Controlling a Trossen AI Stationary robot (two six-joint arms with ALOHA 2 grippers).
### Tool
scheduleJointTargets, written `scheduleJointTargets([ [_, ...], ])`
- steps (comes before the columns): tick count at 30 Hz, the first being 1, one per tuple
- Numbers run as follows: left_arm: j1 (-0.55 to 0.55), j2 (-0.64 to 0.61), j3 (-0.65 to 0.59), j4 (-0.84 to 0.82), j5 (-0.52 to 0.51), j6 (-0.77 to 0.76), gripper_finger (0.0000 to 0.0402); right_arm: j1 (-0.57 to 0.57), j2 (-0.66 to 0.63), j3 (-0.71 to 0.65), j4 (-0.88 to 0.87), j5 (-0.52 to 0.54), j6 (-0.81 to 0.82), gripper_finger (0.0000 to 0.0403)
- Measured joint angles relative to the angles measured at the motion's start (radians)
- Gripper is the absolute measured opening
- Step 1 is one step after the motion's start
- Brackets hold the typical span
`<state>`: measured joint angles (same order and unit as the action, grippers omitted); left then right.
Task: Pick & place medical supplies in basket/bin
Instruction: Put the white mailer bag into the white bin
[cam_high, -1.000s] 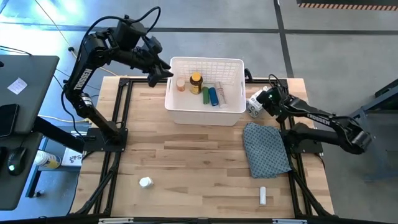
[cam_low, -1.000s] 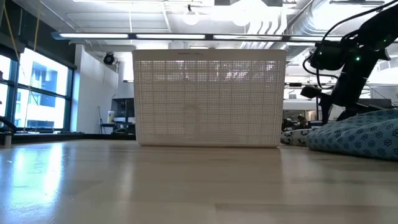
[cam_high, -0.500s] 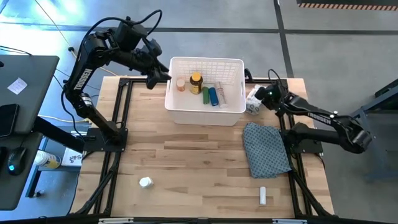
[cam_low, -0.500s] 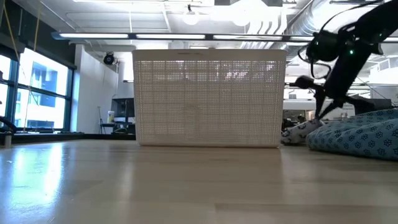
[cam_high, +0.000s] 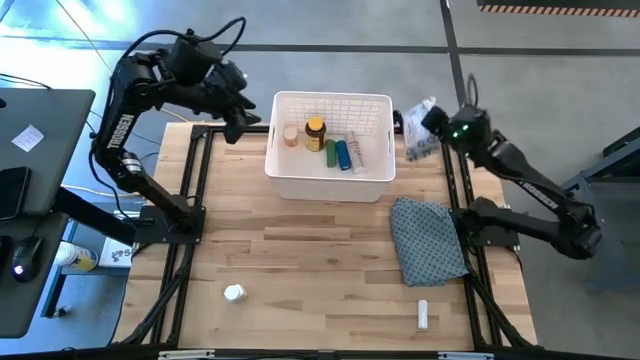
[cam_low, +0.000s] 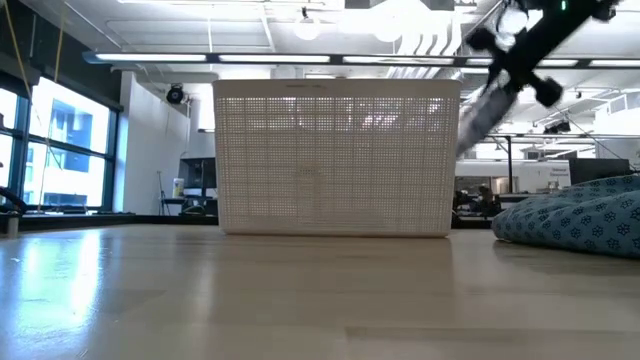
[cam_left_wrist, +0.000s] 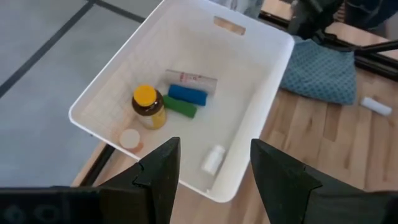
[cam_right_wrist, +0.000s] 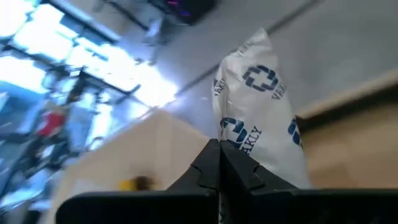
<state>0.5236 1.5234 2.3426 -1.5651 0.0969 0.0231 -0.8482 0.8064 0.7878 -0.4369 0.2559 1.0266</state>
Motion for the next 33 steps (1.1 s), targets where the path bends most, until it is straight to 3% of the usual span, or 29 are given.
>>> scheduleJointTargets([
  [7, 0.000, -0.002, -0.001, 0.001, -0.013, 0.007, 0.0227, 0.057, 0.071, 0.268, -0.001, -0.026, -0.139, 0.0000],
  [14, 0.000, -0.001, -0.001, 0.044, -0.018, 0.007, 0.0227, 0.168, 0.260, 0.470, 0.000, -0.107, -0.184, 0.0000],
  [22, 0.000, -0.002, -0.001, 0.055, -0.022, -0.025, 0.0227, 0.294, 0.473, 0.578, 0.053, -0.124, -0.190, 0.0000],
  [33, 0.000, -0.008, -0.001, 0.044, -0.022, -0.047, 0.0227, 0.399, 0.653, 0.586, 0.071, -0.133, -0.084, 0.0000],
])
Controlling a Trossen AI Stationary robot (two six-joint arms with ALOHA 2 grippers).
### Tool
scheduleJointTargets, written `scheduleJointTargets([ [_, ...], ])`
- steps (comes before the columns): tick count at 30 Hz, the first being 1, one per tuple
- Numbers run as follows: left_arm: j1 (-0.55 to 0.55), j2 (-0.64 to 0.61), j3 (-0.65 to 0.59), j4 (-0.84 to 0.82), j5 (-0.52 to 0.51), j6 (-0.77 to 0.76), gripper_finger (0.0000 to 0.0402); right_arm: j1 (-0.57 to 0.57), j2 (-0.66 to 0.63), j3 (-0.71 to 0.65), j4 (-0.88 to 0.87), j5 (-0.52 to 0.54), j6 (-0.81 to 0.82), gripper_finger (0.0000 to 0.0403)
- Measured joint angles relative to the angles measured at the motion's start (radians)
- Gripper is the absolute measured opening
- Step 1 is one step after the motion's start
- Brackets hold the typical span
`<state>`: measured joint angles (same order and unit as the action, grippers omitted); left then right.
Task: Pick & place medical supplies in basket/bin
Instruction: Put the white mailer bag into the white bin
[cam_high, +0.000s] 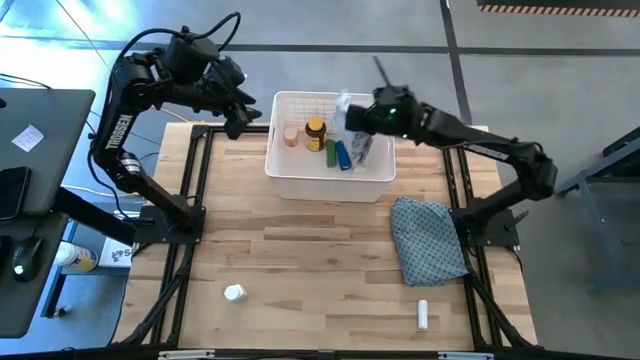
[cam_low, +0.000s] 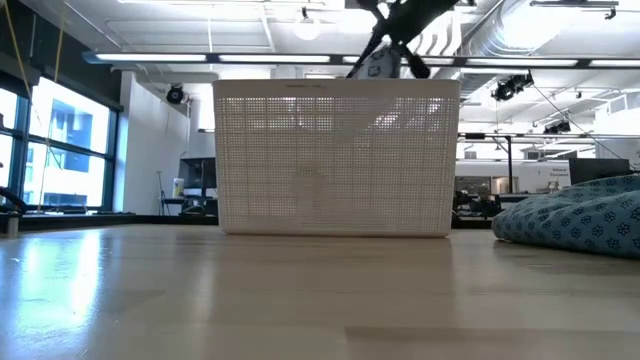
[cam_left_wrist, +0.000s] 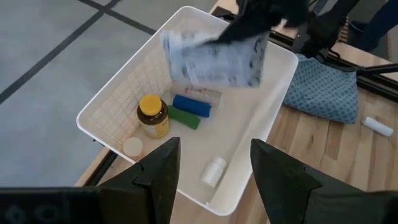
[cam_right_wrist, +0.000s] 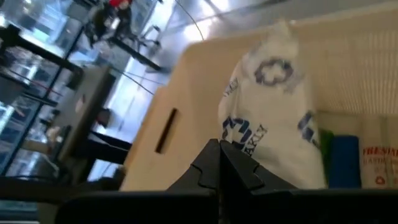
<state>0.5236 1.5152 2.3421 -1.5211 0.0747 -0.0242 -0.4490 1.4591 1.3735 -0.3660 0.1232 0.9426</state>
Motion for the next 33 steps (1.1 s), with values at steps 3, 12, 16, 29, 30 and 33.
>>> scheduleJointTargets([
  [3, 0.000, 0.000, 0.000, 0.000, 0.000, -0.003, 0.0227, 0.023, 0.037, 0.000, -0.004, 0.028, 0.028, 0.0000],
  [12, 0.000, 0.000, 0.000, 0.002, 0.033, -0.007, 0.0227, 0.058, 0.111, 0.000, -0.020, 0.095, 0.112, 0.0000],
  [16, 0.000, 0.000, 0.000, 0.011, 0.042, 0.001, 0.0227, 0.063, 0.142, 0.000, -0.022, 0.095, 0.128, 0.0000],
  [29, 0.000, 0.001, 0.000, 0.098, 0.028, 0.094, 0.0227, 0.048, 0.186, -0.036, -0.145, -0.165, -0.077, 0.0000],
  [30, 0.000, 0.001, 0.000, 0.098, 0.032, 0.101, 0.0227, 0.044, 0.186, -0.044, -0.145, -0.195, -0.119, 0.0000],
  [33, 0.000, 0.001, 0.000, 0.091, 0.059, 0.124, 0.0227, 0.035, 0.186, -0.074, -0.139, -0.256, -0.219, 0.0000],
])
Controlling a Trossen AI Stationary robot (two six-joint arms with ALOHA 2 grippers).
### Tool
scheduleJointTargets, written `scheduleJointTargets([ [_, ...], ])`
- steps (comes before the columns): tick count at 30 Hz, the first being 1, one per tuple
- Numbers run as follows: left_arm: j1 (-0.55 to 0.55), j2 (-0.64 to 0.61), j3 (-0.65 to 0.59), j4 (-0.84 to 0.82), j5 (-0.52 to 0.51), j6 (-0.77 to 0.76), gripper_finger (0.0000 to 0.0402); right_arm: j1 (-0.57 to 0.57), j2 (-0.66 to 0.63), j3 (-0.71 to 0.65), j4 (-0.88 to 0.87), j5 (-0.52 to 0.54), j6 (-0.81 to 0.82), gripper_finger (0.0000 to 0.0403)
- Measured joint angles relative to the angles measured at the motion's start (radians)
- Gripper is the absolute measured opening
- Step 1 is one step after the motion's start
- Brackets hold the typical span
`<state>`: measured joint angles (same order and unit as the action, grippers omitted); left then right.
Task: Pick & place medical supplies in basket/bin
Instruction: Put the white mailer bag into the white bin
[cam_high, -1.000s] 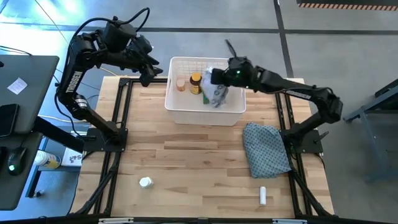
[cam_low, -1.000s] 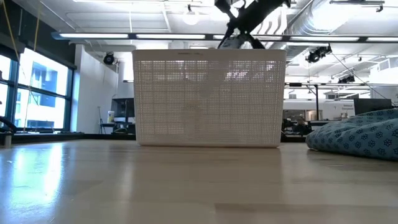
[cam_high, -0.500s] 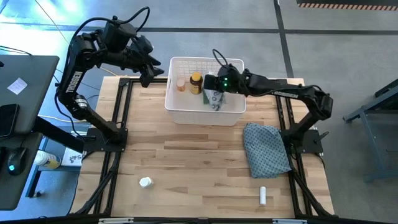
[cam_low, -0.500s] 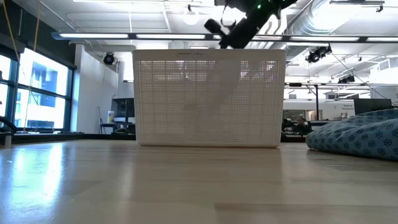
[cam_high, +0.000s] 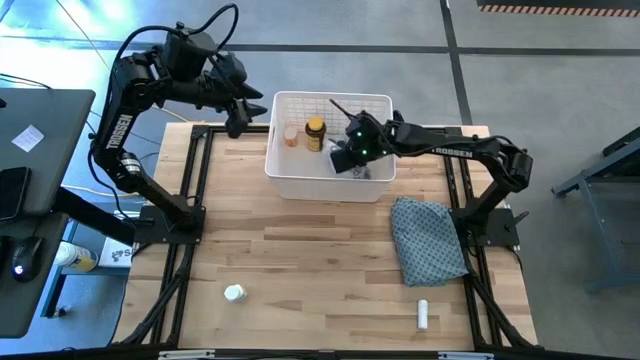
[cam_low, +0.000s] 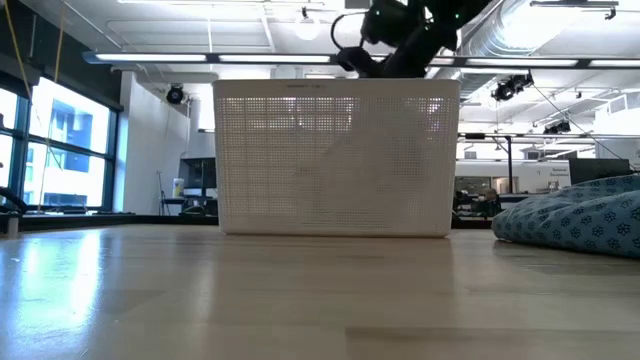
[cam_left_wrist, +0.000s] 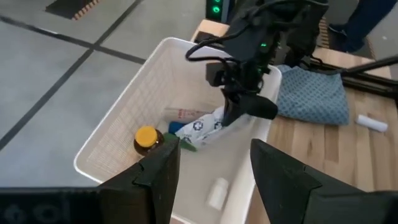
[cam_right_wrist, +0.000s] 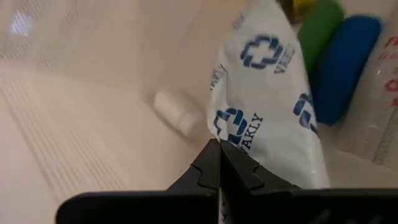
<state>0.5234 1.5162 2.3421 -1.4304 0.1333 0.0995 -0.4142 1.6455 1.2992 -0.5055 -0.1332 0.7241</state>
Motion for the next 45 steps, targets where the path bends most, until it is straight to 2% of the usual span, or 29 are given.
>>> scheduleJointTargets([
  [9, 0.000, 0.000, 0.000, -0.051, 0.016, 0.042, 0.0227, -0.019, 0.000, -0.022, -0.023, -0.163, -0.234, 0.0000],
  [13, 0.000, 0.000, 0.000, -0.063, 0.014, 0.053, 0.0227, -0.020, -0.001, -0.022, 0.000, -0.330, -0.257, 0.0000],
  [16, 0.000, 0.000, 0.000, -0.064, 0.014, 0.053, 0.0227, -0.017, -0.004, -0.022, -0.008, -0.367, -0.271, 0.0000],
  [23, 0.000, 0.000, 0.000, -0.071, 0.013, 0.050, 0.0227, -0.048, 0.007, -0.023, -0.104, -0.242, -0.310, 0.0000],
  [32, 0.000, 0.000, 0.000, -0.071, 0.005, 0.044, 0.0227, -0.104, 0.077, -0.022, -0.102, -0.113, -0.275, 0.0000],
  [39, 0.000, 0.000, 0.000, -0.068, -0.042, -0.014, 0.0227, -0.110, 0.098, -0.023, -0.056, 0.056, -0.254, 0.0005],
  [45, 0.000, 0.000, 0.000, -0.061, -0.048, -0.068, 0.0227, -0.107, 0.067, -0.023, 0.052, 0.086, -0.253, 0.0038],
])
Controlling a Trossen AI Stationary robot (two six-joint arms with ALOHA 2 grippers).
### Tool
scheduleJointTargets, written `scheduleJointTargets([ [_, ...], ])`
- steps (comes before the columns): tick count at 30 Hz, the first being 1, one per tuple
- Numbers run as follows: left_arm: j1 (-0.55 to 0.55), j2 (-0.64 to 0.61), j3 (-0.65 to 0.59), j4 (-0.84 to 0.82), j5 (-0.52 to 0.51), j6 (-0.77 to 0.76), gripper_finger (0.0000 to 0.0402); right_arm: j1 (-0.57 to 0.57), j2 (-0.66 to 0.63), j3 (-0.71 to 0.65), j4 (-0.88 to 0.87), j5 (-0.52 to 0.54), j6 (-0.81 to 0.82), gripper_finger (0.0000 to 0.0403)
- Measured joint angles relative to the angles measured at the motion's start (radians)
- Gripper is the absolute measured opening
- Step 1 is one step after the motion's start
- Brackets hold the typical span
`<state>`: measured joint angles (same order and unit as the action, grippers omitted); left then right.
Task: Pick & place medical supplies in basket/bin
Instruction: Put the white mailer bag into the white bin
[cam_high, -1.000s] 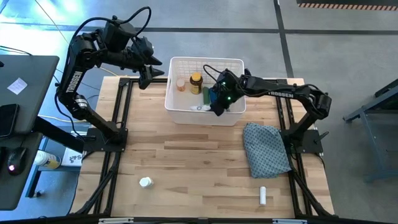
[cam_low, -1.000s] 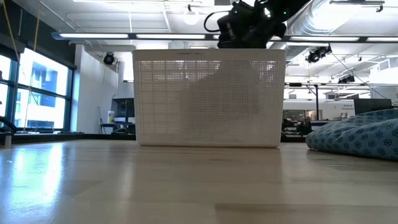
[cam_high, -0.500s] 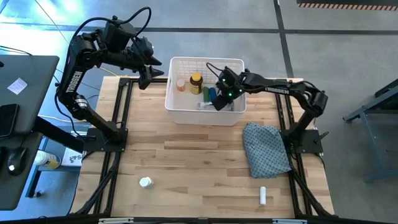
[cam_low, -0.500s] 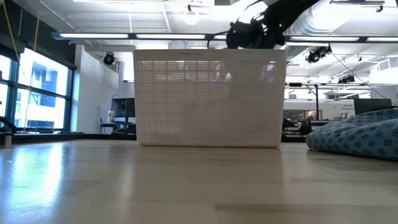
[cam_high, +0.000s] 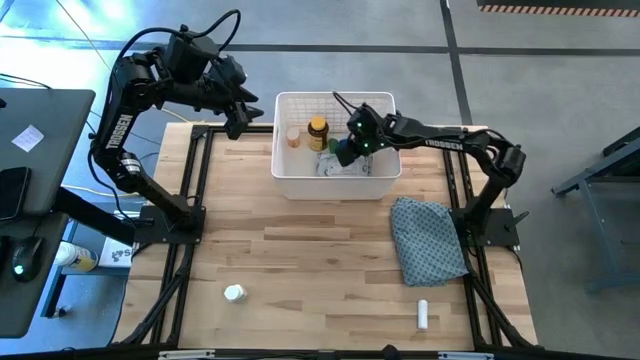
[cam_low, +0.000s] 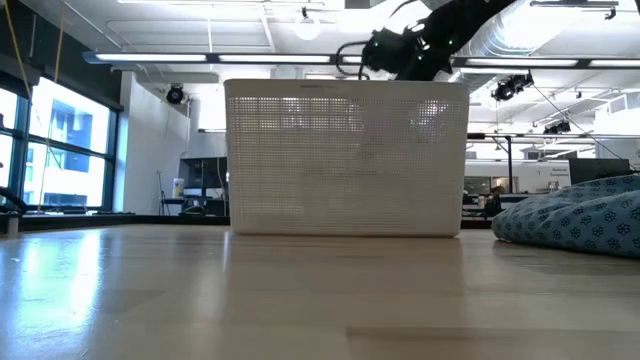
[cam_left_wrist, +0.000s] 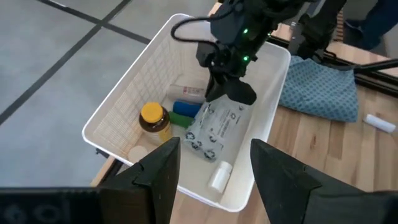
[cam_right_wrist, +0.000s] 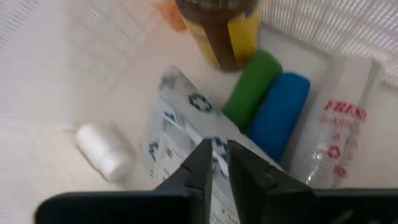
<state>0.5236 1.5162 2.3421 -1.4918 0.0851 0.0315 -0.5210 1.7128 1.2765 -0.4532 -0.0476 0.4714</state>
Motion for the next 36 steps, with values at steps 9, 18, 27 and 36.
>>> scheduleJointTargets([
  [9, 0.000, 0.007, 0.000, 0.027, -0.013, -0.014, 0.0227, 0.012, -0.014, 0.000, -0.072, 0.018, -0.031, 0.0074],
  [18, 0.000, 0.006, 0.000, 0.023, -0.013, -0.010, 0.0227, 0.024, 0.001, 0.003, 0.270, 0.070, -0.099, 0.0074],
  [27, 0.000, 0.006, 0.000, 0.023, -0.013, 0.028, 0.0227, 0.040, 0.173, -0.001, 0.298, -0.037, 0.140, 0.0073],
  [36, 0.000, 0.006, 0.000, -0.013, -0.012, 0.046, 0.0227, 0.083, 0.206, 0.003, 0.177, 0.008, 0.156, 0.0073],
])
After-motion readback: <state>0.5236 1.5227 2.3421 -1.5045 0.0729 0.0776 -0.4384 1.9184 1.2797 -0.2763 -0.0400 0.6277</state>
